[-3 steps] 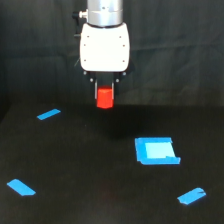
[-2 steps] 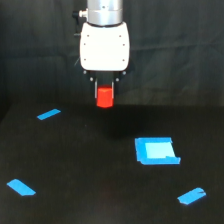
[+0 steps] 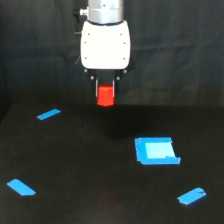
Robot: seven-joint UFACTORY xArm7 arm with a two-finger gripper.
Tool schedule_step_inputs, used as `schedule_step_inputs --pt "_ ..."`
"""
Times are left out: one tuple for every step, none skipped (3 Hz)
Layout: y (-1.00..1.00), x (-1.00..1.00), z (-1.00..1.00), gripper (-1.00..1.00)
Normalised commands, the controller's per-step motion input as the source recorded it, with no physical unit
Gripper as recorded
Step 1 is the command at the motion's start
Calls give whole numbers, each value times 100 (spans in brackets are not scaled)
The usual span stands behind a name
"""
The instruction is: Pick up the red object from the table
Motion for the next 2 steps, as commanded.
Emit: schedule_step_inputs --pt "-2 -3 14 -100" --pt "5 -3 12 -88"
